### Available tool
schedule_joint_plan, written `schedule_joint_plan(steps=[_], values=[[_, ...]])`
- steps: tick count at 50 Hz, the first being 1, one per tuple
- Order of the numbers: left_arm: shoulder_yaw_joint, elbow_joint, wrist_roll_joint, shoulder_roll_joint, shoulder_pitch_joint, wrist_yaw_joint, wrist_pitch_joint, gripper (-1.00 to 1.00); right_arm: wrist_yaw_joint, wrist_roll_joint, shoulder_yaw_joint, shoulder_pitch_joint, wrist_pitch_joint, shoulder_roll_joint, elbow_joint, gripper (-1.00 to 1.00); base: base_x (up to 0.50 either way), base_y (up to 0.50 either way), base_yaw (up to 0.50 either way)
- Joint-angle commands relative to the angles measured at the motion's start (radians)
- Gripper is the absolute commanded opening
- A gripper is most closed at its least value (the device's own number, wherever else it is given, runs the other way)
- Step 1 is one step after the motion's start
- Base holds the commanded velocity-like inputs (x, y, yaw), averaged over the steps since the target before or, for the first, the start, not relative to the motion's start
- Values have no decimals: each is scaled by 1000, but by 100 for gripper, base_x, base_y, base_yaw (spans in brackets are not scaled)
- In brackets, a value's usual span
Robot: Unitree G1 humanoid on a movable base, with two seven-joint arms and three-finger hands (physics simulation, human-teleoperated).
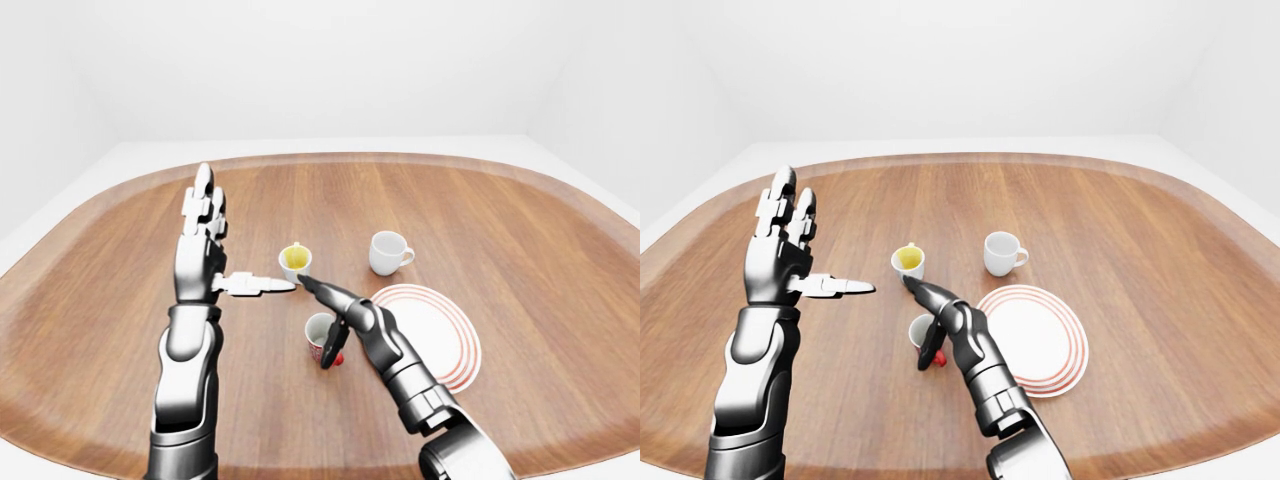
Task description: Pick up the red mug and put it on the plate
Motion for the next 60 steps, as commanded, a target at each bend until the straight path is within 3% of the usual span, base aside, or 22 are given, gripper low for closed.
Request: schedule_joint_plan(steps=[1, 26, 27, 28, 29, 47, 60], values=[[4, -5, -4, 2, 1, -1, 0, 100, -20, 3, 3, -12, 0, 11, 49, 100, 0, 0, 0], [14, 18, -10, 7, 4, -4, 0, 100, -80, 23, -1, -42, 0, 24, 190, 100, 0, 0, 0], [14, 17, -11, 8, 3, -4, 0, 100, -82, 23, -2, -42, 0, 24, 190, 38, 0, 0, 0], [14, 17, -11, 7, 3, -4, 0, 100, -83, 23, -1, -41, 0, 24, 190, -77, 0, 0, 0], [12, 17, -10, 7, 4, -3, 0, 100, -82, 23, 0, -39, 0, 24, 189, -100, 0, 0, 0], [8, 11, -7, 3, 8, -2, 0, 100, -69, 12, 2, -26, 0, 18, 166, -100, 0, 0, 0], [3, 3, -4, 1, 7, 1, 0, 100, 31, -34, 7, 6, 0, -2, -35, -100, 0, 0, 0]])
